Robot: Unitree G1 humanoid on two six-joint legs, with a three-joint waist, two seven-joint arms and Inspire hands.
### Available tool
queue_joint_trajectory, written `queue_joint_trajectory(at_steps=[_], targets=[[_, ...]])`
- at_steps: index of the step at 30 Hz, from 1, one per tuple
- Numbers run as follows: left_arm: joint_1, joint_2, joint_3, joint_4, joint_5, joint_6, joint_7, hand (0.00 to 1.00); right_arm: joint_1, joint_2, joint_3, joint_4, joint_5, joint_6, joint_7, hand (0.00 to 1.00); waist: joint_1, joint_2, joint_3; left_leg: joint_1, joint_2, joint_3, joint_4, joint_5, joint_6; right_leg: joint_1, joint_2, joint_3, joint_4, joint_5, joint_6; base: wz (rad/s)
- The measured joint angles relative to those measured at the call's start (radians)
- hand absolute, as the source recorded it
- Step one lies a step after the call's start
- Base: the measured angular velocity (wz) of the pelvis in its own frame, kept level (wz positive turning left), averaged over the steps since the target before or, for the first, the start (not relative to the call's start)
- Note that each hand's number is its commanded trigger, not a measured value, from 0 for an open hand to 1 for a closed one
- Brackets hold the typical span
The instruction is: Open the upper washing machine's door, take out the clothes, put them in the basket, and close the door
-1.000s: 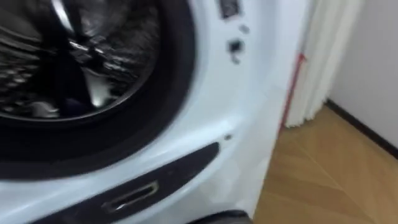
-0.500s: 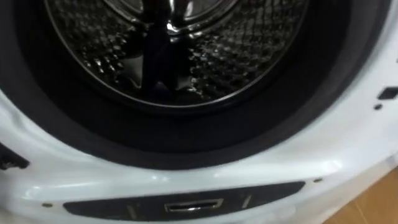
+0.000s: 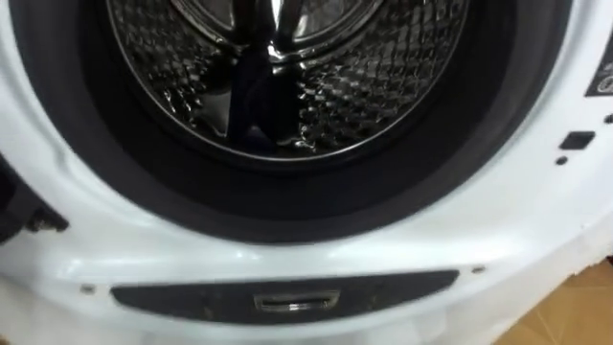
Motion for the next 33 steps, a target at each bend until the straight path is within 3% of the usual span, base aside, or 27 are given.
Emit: queue_joint_trajectory(at_steps=[1,2,3,4,5,7,8,9,10,12,14,15,18,19,20,22,23,24,25,27,28,29,31,32,33], targets=[[0.001,-0.002,0.008,-0.007,0.0,0.002,-0.002,0.0,0.0,-0.002,-0.005,0.0,-0.01,-0.003,0.001,0.0,-0.003,0.0,-0.0073,-0.018,0.008,-0.003,0.03,-0.006,-0.033,-0.01,-0.007,-0.007,0.0,0.003,-0.006,-0.08],[0.003,-0.004,0.019,-0.031,0.0,0.009,-0.012,0.0,0.0,-0.008,-0.015,-0.004,-0.037,-0.014,0.003,0.0,-0.003,0.005,-0.0042,-0.051,0.053,0.022,0.151,-0.014,-0.058,-0.017,-0.002,-0.018,0.018,0.001,-0.017,-0.27],[0.007,-0.004,0.016,-0.031,-0.001,0.017,-0.019,0.0,0.0,-0.015,-0.014,-0.004,-0.049,-0.018,0.0,0.0,-0.006,0.01,-0.0046,-0.039,0.118,0.059,0.292,-0.013,-0.059,-0.021,0.015,-0.019,0.05,-0.008,-0.031,-0.31],[0.005,-0.004,0.016,-0.031,-0.001,0.02,-0.023,0.0,-0.001,-0.018,-0.014,-0.005,-0.062,-0.018,-0.001,0.0,-0.014,0.019,-0.007,-0.018,0.152,0.063,0.338,-0.008,-0.067,-0.021,0.024,-0.019,0.065,-0.011,-0.037,-0.23],[-0.012,-0.003,0.015,-0.03,-0.001,0.018,-0.033,0.0,-0.009,-0.02,-0.013,-0.006,-0.076,-0.018,-0.006,0.0,-0.031,0.028,-0.004,0.043,0.21,0.058,0.359,0.01,-0.083,-0.028,0.036,-0.024,0.102,-0.016,-0.044,0.0],[-0.049,-0.004,0.009,-0.031,-0.002,0.006,-0.046,0.0,-0.009,-0.021,-0.015,-0.009,-0.097,-0.018,-0.014,0.0,-0.058,0.031,-0.0016,0.137,0.243,0.018,0.31,0.027,-0.117,-0.06,0.033,-0.037,0.16,-0.016,-0.045,0.02],[-0.078,-0.004,-0.014,-0.032,-0.002,-0.006,-0.06,0.0,-0.009,-0.026,-0.015,-0.02,-0.124,-0.014,-0.012,0.0,-0.066,0.036,-0.0019,0.196,0.247,-0.018,0.244,0.03,-0.127,-0.094,0.028,-0.052,0.189,-0.016,-0.045,-0.04],[-0.092,-0.005,-0.032,-0.032,-0.004,-0.01,-0.065,0.0,-0.01,-0.03,-0.015,-0.026,-0.134,-0.01,-0.013,0.0,-0.067,0.042,-0.0008,0.22,0.249,-0.027,0.207,0.032,-0.131,-0.114,0.027,-0.054,0.201,-0.016,-0.044,-0.08],[-0.13,-0.007,-0.058,-0.032,-0.008,-0.011,-0.079,0.0,-0.013,-0.032,-0.016,-0.045,-0.155,0.005,-0.014,0.0,-0.069,0.058,-0.0027,0.259,0.258,-0.028,0.108,-0.032,-0.163,-0.152,0.023,-0.056,0.225,-0.01,-0.035,0.0],[-0.192,-0.01,-0.115,-0.041,-0.007,-0.013,-0.082,0.0,-0.033,-0.023,-0.034,-0.05,-0.188,0.021,-0.014,0.0,-0.09,0.058,-0.0002,0.297,0.255,0.009,-0.073,-0.131,-0.162,-0.234,0.001,-0.061,0.274,0.02,-0.017,0.15],[-0.228,-0.017,-0.165,-0.057,-0.007,-0.014,-0.082,0.0,-0.036,-0.015,-0.065,-0.071,-0.22,0.035,-0.021,0.0,-0.099,0.058,-0.0011,0.283,0.235,0.026,-0.162,-0.16,-0.133,-0.284,-0.018,-0.054,0.264,0.068,0.009,0.24],[-0.233,-0.017,-0.178,-0.064,-0.008,-0.016,-0.082,0.0,-0.04,-0.013,-0.076,-0.077,-0.229,0.04,-0.021,0.0,-0.099,0.053,-0.003,0.271,0.221,0.028,-0.172,-0.16,-0.131,-0.3,-0.029,-0.045,0.259,0.087,0.02,0.07],[-0.235,-0.028,-0.198,-0.044,-0.009,-0.028,-0.084,0.0,-0.045,-0.012,-0.074,-0.086,-0.23,0.047,-0.018,0.0,-0.086,0.028,-0.0046,0.219,0.14,0.035,-0.186,-0.113,-0.044,-0.296,-0.079,-0.014,0.128,0.229,0.067,-0.06],[-0.235,-0.028,-0.198,-0.026,-0.009,-0.034,-0.084,0.0,-0.042,-0.012,-0.07,-0.086,-0.229,0.046,-0.019,0.0,-0.087,0.027,-0.0044,0.214,0.129,0.038,-0.189,-0.104,-0.029,-0.286,-0.087,-0.013,0.097,0.255,0.076,0.05],[-0.226,-0.023,-0.201,-0.005,-0.009,-0.039,-0.085,0.0,-0.039,-0.013,-0.061,-0.086,-0.222,0.047,-0.02,0.0,-0.083,0.02,-0.0052,0.207,0.111,0.048,-0.196,-0.09,-0.005,-0.272,-0.096,0.011,0.042,0.306,0.09,0.0],[-0.197,-0.015,-0.201,0.013,-0.009,-0.041,-0.084,0.0,-0.035,-0.011,-0.05,-0.086,-0.19,0.048,-0.022,0.0,-0.089,0.018,-0.0053,0.189,0.097,0.071,-0.195,-0.074,0.013,-0.266,-0.119,0.015,0.031,0.333,0.111,0.15],[-0.187,-0.017,-0.201,0.034,-0.01,-0.041,-0.083,0.0,-0.017,-0.01,-0.051,-0.087,-0.166,0.048,-0.023,0.0,-0.099,0.017,-0.0065,0.186,0.104,0.071,-0.201,-0.055,0.013,-0.246,-0.131,0.009,0.097,0.275,0.121,0.5],[-0.182,-0.016,-0.201,0.035,-0.011,-0.042,-0.082,0.0,-0.011,-0.009,-0.051,-0.089,-0.159,0.048,-0.023,0.0,-0.103,0.015,-0.0063,0.184,0.106,0.075,-0.207,-0.044,0.012,-0.233,-0.136,0.008,0.133,0.24,0.12,0.67],[-0.17,-0.012,-0.2,0.035,-0.01,-0.051,-0.08,0.0,-0.008,-0.009,-0.051,-0.089,-0.153,0.047,-0.023,0.0,-0.102,0.01,-0.0081,0.183,0.106,0.09,-0.233,-0.017,0.009,-0.209,-0.149,0.009,0.194,0.177,0.12,0.49],[-0.15,-0.015,-0.201,0.034,-0.022,-0.059,-0.079,0.0,-0.009,-0.007,-0.036,-0.088,-0.146,0.036,-0.035,0.0,-0.083,0.001,-0.0089,0.188,0.103,0.092,-0.279,0.021,0.001,-0.113,-0.163,0.009,0.236,0.087,0.133,0.29],[-0.145,-0.014,-0.201,0.033,-0.022,-0.06,-0.078,0.0,-0.01,-0.007,-0.025,-0.088,-0.146,0.033,-0.038,0.0,-0.08,-0.003,-0.0096,0.188,0.102,0.092,-0.284,0.026,-0.004,-0.086,-0.162,0.008,0.228,0.071,0.136,0.06],[-0.135,-0.012,-0.193,0.033,-0.022,-0.062,-0.078,0.0,-0.013,-0.004,-0.008,-0.089,-0.146,0.021,-0.042,0.0,-0.07,-0.025,-0.0126,0.188,0.096,0.099,-0.29,0.032,-0.016,-0.047,-0.161,0.008,0.177,0.055,0.142,-0.08],[-0.116,-0.013,-0.155,0.037,-0.025,-0.078,-0.079,0.0,-0.016,0.002,-0.003,-0.089,-0.152,0.004,-0.04,0.0,-0.035,-0.035,-0.0138,0.188,0.096,0.125,-0.292,0.039,-0.029,-0.014,-0.145,0.008,0.076,0.052,0.144,-0.48],[-0.105,-0.015,-0.129,0.045,-0.032,-0.091,-0.079,0.0,-0.024,0.004,-0.003,-0.087,-0.154,-0.003,-0.034,0.0,-0.024,-0.031,-0.0132,0.185,0.098,0.137,-0.293,0.042,-0.037,-0.004,-0.133,0.009,0.027,0.061,0.119,-0.54],[-0.1,-0.015,-0.119,0.048,-0.034,-0.093,-0.08,0.0,-0.025,0.005,-0.003,-0.087,-0.153,-0.007,-0.031,0.0,-0.025,-0.03,-0.013,0.182,0.101,0.138,-0.295,0.046,-0.042,-0.002,-0.127,0.009,0.015,0.067,0.112,-0.24]])
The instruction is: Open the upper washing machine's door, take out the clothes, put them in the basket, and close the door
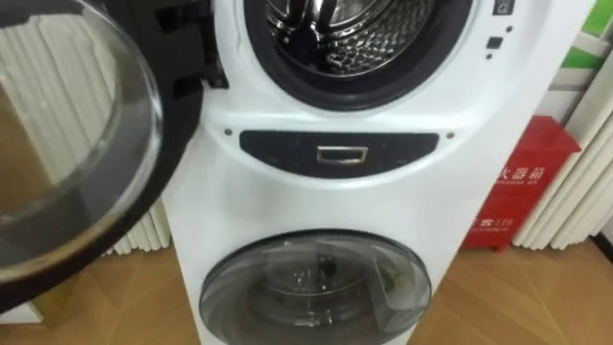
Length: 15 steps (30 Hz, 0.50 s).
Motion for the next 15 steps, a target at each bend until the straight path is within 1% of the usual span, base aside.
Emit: queue_joint_trajectory(at_steps=[1,2,3,4,5,6,7,9,12,13,15], targets=[[0.007,0.001,0.007,0.0,-0.031,-0.004,0.0,0.0,0.003,0.002,0.003,0.002,0.005,-0.009,0.002,0.0,-0.002,0.001,-0.0005,0.001,0.004,-0.002,-0.012,0.013,-0.007,0.001,0.006,0.0,-0.013,0.003,-0.005,0.0],[0.016,0.0,0.011,0.0,-0.074,-0.014,0.0,0.0,0.005,0.004,0.003,0.002,0.008,-0.01,0.003,0.0,0.001,0.001,0.0019,0.016,0.007,0.003,-0.03,0.022,-0.012,0.007,0.011,0.0,-0.018,0.005,-0.01,0.0],[0.025,0.0,0.016,0.001,-0.099,-0.021,-0.001,0.0,0.005,0.005,0.003,0.003,0.009,-0.011,0.005,0.0,0.0,0.001,0.0019,0.024,0.009,0.003,-0.035,0.023,-0.014,0.012,0.014,0.0,-0.021,0.004,-0.012,-0.08],[0.043,0.0,0.026,0.001,-0.15,-0.032,-0.001,0.0,0.006,0.007,0.003,0.008,0.009,-0.013,0.01,0.0,0.0,-0.002,0.0019,0.035,0.014,0.003,-0.044,0.026,-0.019,0.017,0.021,0.0,-0.03,0.003,-0.017,0.0],[0.054,-0.002,0.046,0.001,-0.187,-0.039,-0.002,0.0,0.006,0.009,0.003,0.01,0.009,-0.017,0.011,0.0,0.001,0.0,0.0,0.039,0.016,0.001,-0.051,0.028,-0.023,0.018,0.024,-0.001,-0.03,-0.001,-0.021,0.0],[0.058,-0.004,0.057,0.001,-0.197,-0.041,-0.003,0.0,0.006,0.009,0.002,0.01,0.008,-0.021,0.012,0.0,0.003,0.0,0.0,0.043,0.017,0.001,-0.054,0.029,-0.025,0.019,0.025,-0.001,-0.03,-0.001,-0.023,0.0],[0.064,-0.007,0.081,0.002,-0.218,-0.043,-0.003,0.0,0.006,0.009,0.0,0.01,0.005,-0.029,0.014,0.0,0.01,-0.001,0.0005,0.049,0.017,0.001,-0.066,0.033,-0.029,0.018,0.027,0.0,-0.032,-0.003,-0.025,-0.03],[0.065,-0.007,0.131,0.01,-0.256,-0.044,-0.004,0.0,0.007,0.009,-0.009,0.017,0.006,-0.045,0.021,0.0,0.024,0.0,-0.0006,0.049,0.02,0.0,-0.069,0.034,-0.03,0.014,0.03,0.0,-0.033,-0.006,-0.028,-0.02],[0.069,-0.004,0.164,0.01,-0.302,-0.044,0.002,0.0,0.004,0.008,-0.011,0.018,0.005,-0.049,0.02,0.0,0.029,0.001,0.0021,0.045,0.02,-0.001,-0.071,0.033,-0.031,0.014,0.03,-0.002,-0.033,-0.007,-0.027,0.0],[0.069,0.0,0.177,0.01,-0.31,-0.044,0.006,0.0,0.002,0.008,-0.012,0.018,0.004,-0.055,0.02,0.0,0.026,0.002,0.0037,0.045,0.02,-0.005,-0.072,0.033,-0.031,0.016,0.03,-0.004,-0.033,-0.008,-0.027,0.05],[0.058,0.02,0.199,0.0,-0.313,-0.044,0.009,0.0,0.006,0.008,-0.031,0.018,-0.003,-0.062,0.021,0.0,0.022,0.01,0.0089,0.053,0.019,-0.019,-0.078,0.033,-0.031,0.025,0.03,-0.005,-0.035,-0.008,-0.027,0.12]])
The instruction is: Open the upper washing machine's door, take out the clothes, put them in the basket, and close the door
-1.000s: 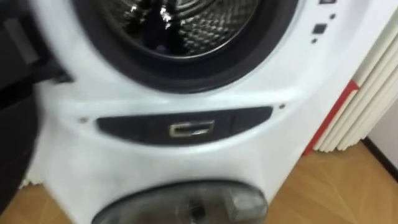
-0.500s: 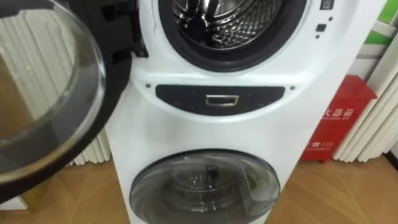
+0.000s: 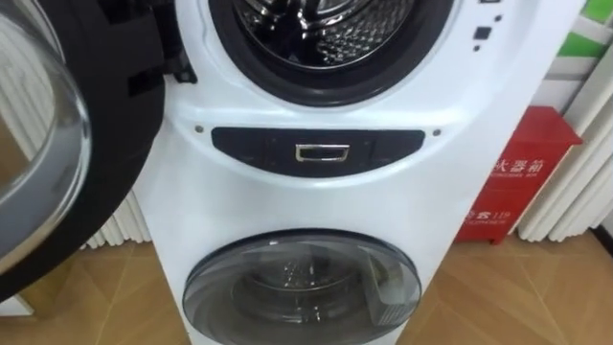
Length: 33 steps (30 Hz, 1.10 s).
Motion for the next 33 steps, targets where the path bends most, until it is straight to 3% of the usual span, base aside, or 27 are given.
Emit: queue_joint_trajectory(at_steps=[4,6,9,15,19,23,26,33], targets=[[-0.036,0.045,0.103,-0.064,-0.12,0.001,0.02,0.0,0.002,-0.009,-0.086,-0.005,-0.004,-0.004,0.001,0.0,0.0,0.015,0.0054,0.01,-0.002,-0.004,0.0,0.0,0.0,0.019,-0.001,-0.011,-0.015,0.0,0.0,0.06],[-0.063,0.087,0.146,-0.124,-0.176,-0.002,0.032,0.0,0.012,-0.025,-0.129,-0.019,-0.02,-0.007,0.002,0.0,0.001,0.023,0.005,0.011,-0.002,-0.005,-0.002,0.0,0.0,0.02,-0.002,-0.015,-0.014,0.0,0.001,0.03],[-0.111,0.173,0.177,-0.136,-0.249,-0.038,0.061,0.0,0.019,-0.062,-0.148,-0.02,-0.031,-0.024,-0.004,0.0,0.007,0.057,-0.0033,0.025,-0.004,0.001,-0.02,0.0,0.0,0.024,0.0,-0.005,-0.01,0.0,0.001,-0.11],[-0.117,0.224,0.258,-0.272,-0.27,-0.042,0.084,0.0,0.062,-0.067,-0.172,-0.042,-0.038,-0.02,-0.009,0.0,0.024,0.095,-0.0124,0.023,-0.004,0.0,-0.023,0.0,0.0,0.019,0.0,-0.007,-0.009,0.0,0.001,-0.01],[-0.125,0.259,0.282,-0.327,-0.273,-0.038,0.072,0.0,0.085,-0.067,-0.187,-0.05,-0.038,-0.019,-0.001,0.0,0.03,0.101,-0.0173,0.012,-0.005,-0.025,-0.015,0.0,-0.001,0.02,0.0,-0.026,-0.012,0.0,0.001,0.14],[-0.134,0.338,0.291,-0.412,-0.273,-0.037,0.071,0.0,0.121,-0.07,-0.236,-0.123,-0.036,-0.019,-0.001,0.0,0.035,0.1,-0.0168,0.009,-0.006,-0.04,-0.009,0.001,-0.001,0.024,-0.002,-0.035,-0.013,-0.001,0.002,0.1],[-0.142,0.382,0.292,-0.438,-0.269,-0.023,0.07,0.0,0.13,-0.07,-0.256,-0.129,-0.037,-0.019,0.0,0.0,0.032,0.107,-0.0121,0.013,-0.007,-0.044,-0.01,0.0,-0.001,0.032,-0.002,-0.036,-0.015,-0.002,0.003,0.03],[-0.142,0.388,0.338,-0.488,-0.262,0.0,0.063,0.0,0.138,-0.071,-0.297,-0.13,-0.077,-0.019,0.02,0.0,0.035,0.106,-0.01,0.006,-0.007,-0.056,-0.015,0.0,-0.001,0.03,0.0,-0.039,-0.014,-0.002,0.004,0.03]])
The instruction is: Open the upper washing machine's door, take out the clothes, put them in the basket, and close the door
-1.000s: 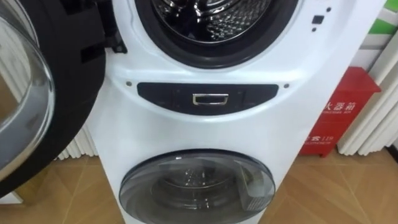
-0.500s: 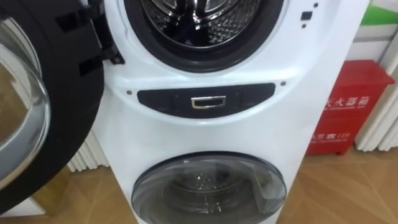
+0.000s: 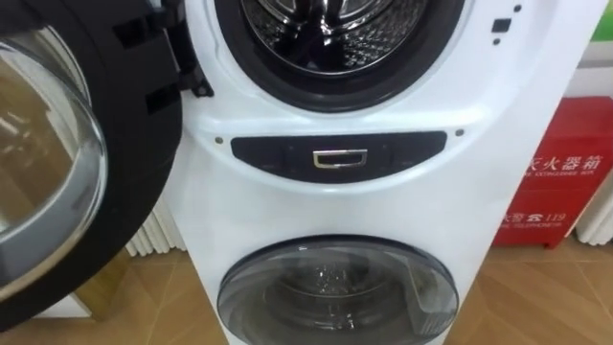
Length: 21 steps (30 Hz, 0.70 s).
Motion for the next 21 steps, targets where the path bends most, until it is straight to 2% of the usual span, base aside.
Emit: queue_joint_trajectory(at_steps=[2,4,6,9,12,13,14,15,17,18,19,20,21], targets=[[0.0,0.0,0.013,-0.03,0.0,0.004,0.006,0.0,0.0,0.0,-0.005,0.0,-0.003,0.0,0.001,0.0,0.005,-0.008,0.0031,-0.007,0.0,-0.003,0.007,0.0,0.0,-0.002,0.0,-0.003,0.0,0.0,0.0,0.05],[0.0,0.0,0.018,-0.068,0.0,0.007,0.02,0.0,-0.001,0.0,-0.005,0.0,-0.022,0.0,0.009,0.0,0.011,-0.018,0.0004,-0.017,0.0,-0.011,0.016,0.0,0.0,-0.009,-0.001,-0.006,0.002,0.0,0.0,0.12],[0.0,0.002,0.018,-0.114,0.0,0.015,0.034,0.0,-0.002,0.0,-0.004,0.0,-0.046,0.0,0.016,0.0,0.021,-0.027,0.0026,-0.026,0.0,-0.018,0.026,0.0,0.0,-0.01,-0.001,-0.009,0.002,0.0,0.0,0.15],[0.0,0.007,0.018,-0.211,0.025,0.077,0.072,0.0,0.01,-0.004,-0.005,0.0,-0.085,0.0,0.034,0.0,0.032,-0.033,0.0046,-0.033,-0.001,-0.041,0.031,-0.001,0.0,-0.011,-0.002,-0.009,0.001,0.003,0.0,0.23],[0.0,0.007,-0.004,-0.278,0.064,0.098,0.109,0.0,0.007,-0.004,-0.003,0.005,-0.102,0.0,0.044,0.0,0.037,-0.034,0.0056,-0.046,-0.003,-0.066,0.035,0.0,0.0,-0.009,-0.003,-0.012,0.001,0.007,0.001,0.38],[0.0,0.007,-0.033,-0.302,0.084,0.1,0.123,0.0,0.005,-0.004,-0.003,0.007,-0.12,0.0,0.049,0.0,0.039,-0.035,0.0078,-0.05,-0.006,-0.079,0.041,0.0,0.001,-0.006,-0.004,-0.012,0.002,0.006,0.001,0.44],[0.0,0.007,-0.055,-0.333,0.11,0.122,0.13,0.0,-0.001,-0.004,-0.002,0.007,-0.14,0.0,0.058,0.0,0.037,-0.035,0.009,-0.063,-0.009,-0.094,0.054,0.0,0.001,-0.004,-0.006,-0.014,0.002,0.006,0.001,0.44],[0.0,0.007,-0.066,-0.352,0.121,0.133,0.132,0.0,-0.006,-0.004,-0.002,0.008,-0.147,0.0,0.06,0.0,0.036,-0.038,0.012,-0.069,-0.011,-0.098,0.059,0.0,0.001,-0.004,-0.008,-0.015,0.002,0.006,0.001,0.51],[0.011,0.003,-0.108,-0.468,0.161,0.184,0.144,0.0,-0.019,-0.001,-0.002,0.013,-0.156,0.001,0.072,0.0,0.038,-0.054,0.0236,-0.093,-0.018,-0.113,0.068,0.009,0.008,-0.006,-0.016,-0.016,0.003,0.007,0.002,0.53],[0.016,-0.019,-0.117,-0.532,0.196,0.205,0.147,0.0,-0.028,0.002,0.0,0.014,-0.16,0.0,0.078,0.0,0.038,-0.062,0.0281,-0.108,-0.022,-0.125,0.081,0.01,0.009,-0.008,-0.018,-0.019,0.002,0.008,0.004,0.48],[0.016,-0.037,-0.121,-0.564,0.217,0.214,0.149,0.0,-0.029,0.004,0.002,0.015,-0.162,0.0,0.079,0.0,0.037,-0.063,0.0293,-0.117,-0.024,-0.127,0.089,0.01,0.01,-0.009,-0.021,-0.019,0.001,0.009,0.005,0.58],[0.027,-0.067,-0.143,-0.632,0.242,0.229,0.149,0.0,-0.03,0.006,0.007,0.018,-0.161,0.001,0.08,0.0,0.035,-0.067,0.0312,-0.133,-0.031,-0.139,0.099,0.014,0.015,-0.009,-0.027,-0.017,0.002,0.011,0.008,0.53],[0.077,-0.086,-0.166,-0.712,0.25,0.235,0.149,0.0,-0.043,0.006,0.007,0.029,-0.16,0.001,0.086,0.0,0.034,-0.068,0.0322,-0.136,-0.034,-0.143,0.099,0.018,0.022,-0.011,-0.035,-0.011,0.003,0.013,0.012,0.41]])
